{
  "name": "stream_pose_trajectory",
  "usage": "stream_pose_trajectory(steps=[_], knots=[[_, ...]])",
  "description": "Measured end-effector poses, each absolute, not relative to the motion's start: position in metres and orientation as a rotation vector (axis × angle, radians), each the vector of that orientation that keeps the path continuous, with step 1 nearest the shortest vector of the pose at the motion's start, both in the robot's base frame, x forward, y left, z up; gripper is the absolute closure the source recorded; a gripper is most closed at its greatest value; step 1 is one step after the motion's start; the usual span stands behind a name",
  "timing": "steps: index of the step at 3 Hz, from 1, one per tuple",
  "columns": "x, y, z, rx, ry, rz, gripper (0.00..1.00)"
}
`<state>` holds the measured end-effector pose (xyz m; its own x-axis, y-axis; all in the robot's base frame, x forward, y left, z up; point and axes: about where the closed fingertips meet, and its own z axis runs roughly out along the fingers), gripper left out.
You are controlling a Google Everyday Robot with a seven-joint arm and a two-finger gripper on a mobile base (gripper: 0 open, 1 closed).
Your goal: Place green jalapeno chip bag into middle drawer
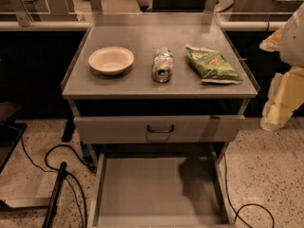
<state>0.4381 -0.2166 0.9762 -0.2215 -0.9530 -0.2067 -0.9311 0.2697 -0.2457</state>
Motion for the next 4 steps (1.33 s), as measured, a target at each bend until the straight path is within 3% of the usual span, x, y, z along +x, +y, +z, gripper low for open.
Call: stream_pose_trajectory(steps=[2,4], knots=[[0.444,-0.216,0.974,-1.698,2.25,-0.105,0.0],[0.493,-0.203,0.971,-1.661,2.133,-0.198,0.0]])
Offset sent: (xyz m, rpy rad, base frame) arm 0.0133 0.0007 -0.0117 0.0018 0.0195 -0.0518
